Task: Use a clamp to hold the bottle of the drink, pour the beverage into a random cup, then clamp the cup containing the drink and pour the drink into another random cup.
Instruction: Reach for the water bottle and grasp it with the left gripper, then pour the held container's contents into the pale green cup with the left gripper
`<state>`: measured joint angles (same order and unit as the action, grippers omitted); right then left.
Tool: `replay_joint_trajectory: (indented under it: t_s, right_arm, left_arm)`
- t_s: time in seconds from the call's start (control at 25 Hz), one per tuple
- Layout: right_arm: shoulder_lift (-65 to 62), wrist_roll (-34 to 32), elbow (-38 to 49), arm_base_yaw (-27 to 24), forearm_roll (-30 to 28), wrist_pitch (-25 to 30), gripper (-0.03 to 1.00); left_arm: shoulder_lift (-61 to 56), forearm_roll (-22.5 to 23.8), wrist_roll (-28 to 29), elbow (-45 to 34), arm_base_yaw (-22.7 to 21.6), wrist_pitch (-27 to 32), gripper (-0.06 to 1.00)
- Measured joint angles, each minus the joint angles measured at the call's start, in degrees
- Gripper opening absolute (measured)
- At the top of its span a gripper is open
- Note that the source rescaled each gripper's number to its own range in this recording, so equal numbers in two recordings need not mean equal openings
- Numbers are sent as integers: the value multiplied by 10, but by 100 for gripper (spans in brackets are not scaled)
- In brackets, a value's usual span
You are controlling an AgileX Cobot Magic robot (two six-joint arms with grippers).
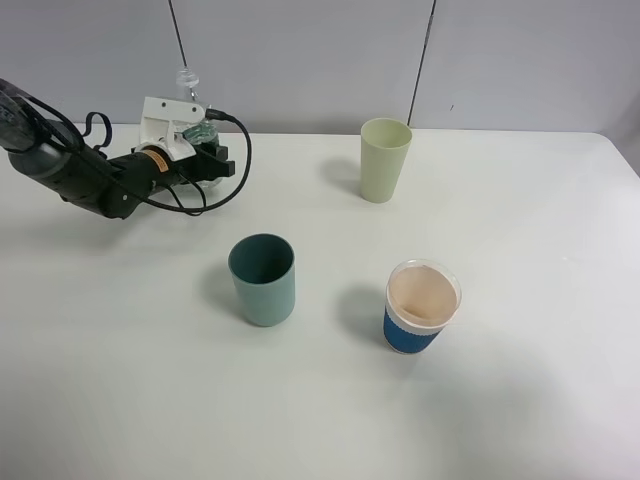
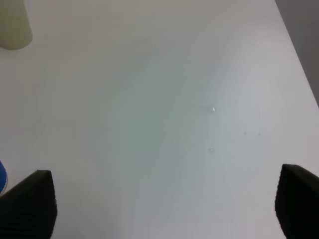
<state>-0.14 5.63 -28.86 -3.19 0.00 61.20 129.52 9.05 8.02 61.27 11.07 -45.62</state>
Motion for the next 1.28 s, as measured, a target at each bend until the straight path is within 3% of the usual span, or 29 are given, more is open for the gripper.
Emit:
replay_joint_trajectory:
  t_s: [0.28, 0.76, 0.88, 1.08, 1.28]
  right_arm:
    - [0, 0, 0, 0, 0, 0, 67]
    - [0, 0, 0, 0, 0, 0, 67]
    - [0, 0, 0, 0, 0, 0, 67]
    - [0, 0, 0, 0, 0, 0, 67]
    - [0, 0, 0, 0, 0, 0, 67]
  left_arm:
    - [-69, -127, -106, -1, 49, 110, 3]
    - [-176, -174, -164, -1, 89, 238, 3]
    - [-178, -263, -248, 0, 112, 244, 3]
    - [-178, -486, -496, 1, 157, 241, 3]
    - [-178, -667, -720, 1, 205, 179, 3]
